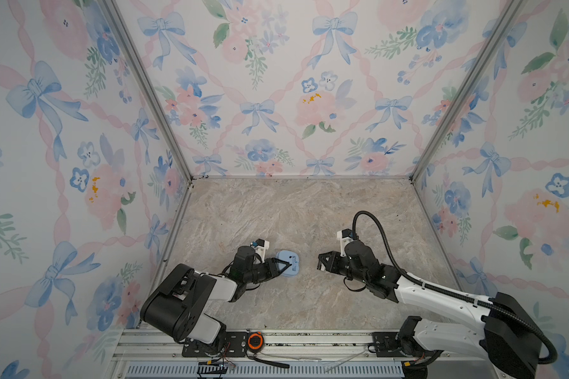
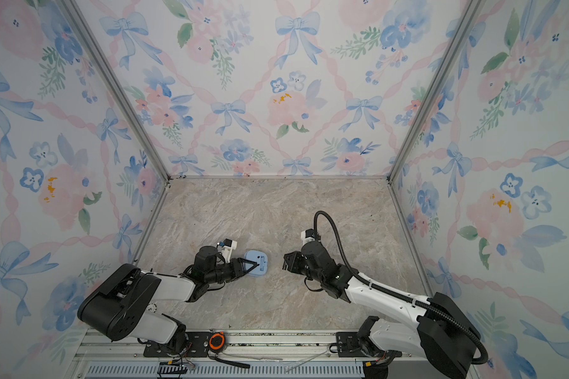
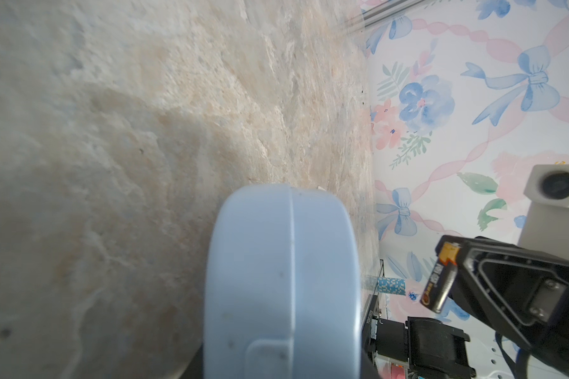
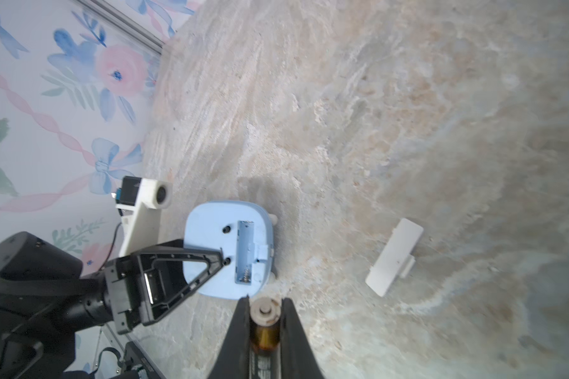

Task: Insert the battery into the alarm
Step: Install the battery in the alarm.

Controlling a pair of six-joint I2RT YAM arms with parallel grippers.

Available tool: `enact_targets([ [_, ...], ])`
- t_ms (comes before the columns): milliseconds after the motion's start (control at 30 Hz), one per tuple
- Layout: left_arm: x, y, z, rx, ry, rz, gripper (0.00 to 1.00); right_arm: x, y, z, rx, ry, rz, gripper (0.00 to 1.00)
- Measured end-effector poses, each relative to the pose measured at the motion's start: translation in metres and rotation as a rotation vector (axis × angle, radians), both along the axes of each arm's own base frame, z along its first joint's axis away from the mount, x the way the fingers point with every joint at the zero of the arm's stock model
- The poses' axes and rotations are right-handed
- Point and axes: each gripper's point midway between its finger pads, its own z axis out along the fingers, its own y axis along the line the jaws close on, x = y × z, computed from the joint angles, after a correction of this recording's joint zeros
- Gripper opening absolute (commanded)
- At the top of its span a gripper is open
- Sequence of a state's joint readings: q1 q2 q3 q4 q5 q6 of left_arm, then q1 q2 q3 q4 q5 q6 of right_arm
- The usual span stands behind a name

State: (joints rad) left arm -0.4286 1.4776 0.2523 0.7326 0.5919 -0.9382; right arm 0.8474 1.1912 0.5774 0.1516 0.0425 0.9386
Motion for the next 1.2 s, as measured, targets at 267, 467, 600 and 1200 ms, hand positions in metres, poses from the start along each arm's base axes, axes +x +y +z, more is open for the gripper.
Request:
enact_targets([
  [267, -0.001, -0.001, 0.0, 0.0, 0.0, -0.004, 0.0, 0.015, 0.052, -0.001, 0.063, -0.081, -0.026, 0.0],
  [467, -0.001, -0.001, 0.0, 0.0, 0.001, -0.004, 0.0, 0.018, 0.073, -0.033, 0.051, -0.073, -0.048, 0.0],
  [600, -0.001, -0.001, 0.0, 0.0, 0.001, -0.004, 0.0, 0.021, 0.071, -0.036, 0.039, -0.087, -0.081, 0.0],
  [1200, -0.001, -0.001, 0.0, 0.0, 0.001, -0.004, 0.0, 0.03, 0.076, -0.045, 0.024, -0.077, -0.108, 0.0],
])
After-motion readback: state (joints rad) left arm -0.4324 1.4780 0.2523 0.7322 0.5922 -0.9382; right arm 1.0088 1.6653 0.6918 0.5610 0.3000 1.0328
